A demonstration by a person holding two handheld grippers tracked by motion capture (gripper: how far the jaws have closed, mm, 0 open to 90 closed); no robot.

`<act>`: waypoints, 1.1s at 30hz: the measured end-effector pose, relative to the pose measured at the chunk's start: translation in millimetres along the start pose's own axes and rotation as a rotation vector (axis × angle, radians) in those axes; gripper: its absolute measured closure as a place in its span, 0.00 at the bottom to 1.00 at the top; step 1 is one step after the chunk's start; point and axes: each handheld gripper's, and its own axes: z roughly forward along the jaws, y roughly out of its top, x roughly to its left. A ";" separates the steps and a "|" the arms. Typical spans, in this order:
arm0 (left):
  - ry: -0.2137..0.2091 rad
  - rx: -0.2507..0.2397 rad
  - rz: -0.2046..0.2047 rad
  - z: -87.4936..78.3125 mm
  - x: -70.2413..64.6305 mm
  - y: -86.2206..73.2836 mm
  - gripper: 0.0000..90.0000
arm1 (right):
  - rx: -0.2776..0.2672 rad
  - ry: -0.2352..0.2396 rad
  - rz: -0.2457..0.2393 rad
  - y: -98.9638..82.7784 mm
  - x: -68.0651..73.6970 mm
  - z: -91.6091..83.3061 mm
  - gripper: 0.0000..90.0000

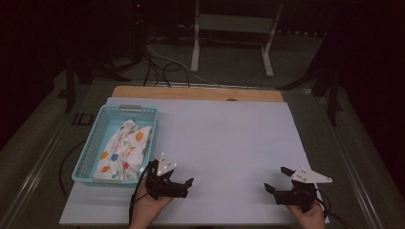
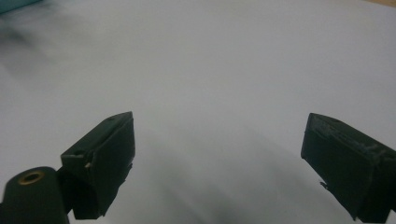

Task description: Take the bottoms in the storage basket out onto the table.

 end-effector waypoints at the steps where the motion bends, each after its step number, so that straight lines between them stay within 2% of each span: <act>1: -0.003 -0.001 -0.002 0.4 -0.1 0.0 0.00 | 0.004 0.006 0.003 -0.4 -1.9 0.9 0.11; 14: -0.015 0.002 0.001 3.4 1.3 1.4 0.00 | 0.001 0.002 0.023 -3.0 -3.7 0.7 0.11; 25: -0.021 -0.007 0.005 3.1 -0.6 2.3 0.01 | 0.008 0.003 0.016 -4.4 -2.5 0.5 0.11; 29: -0.036 -0.009 0.009 2.8 -2.3 3.6 0.00 | 0.000 0.009 0.010 -3.9 -1.0 0.0 0.11; 31: -0.063 -0.006 0.009 2.6 -2.0 5.6 0.00 | 0.001 0.009 0.008 -3.6 0.6 -0.3 0.11; 33: -0.072 -0.004 0.011 2.3 -1.5 6.7 0.01 | 0.002 0.009 0.012 -3.6 0.9 -0.3 0.11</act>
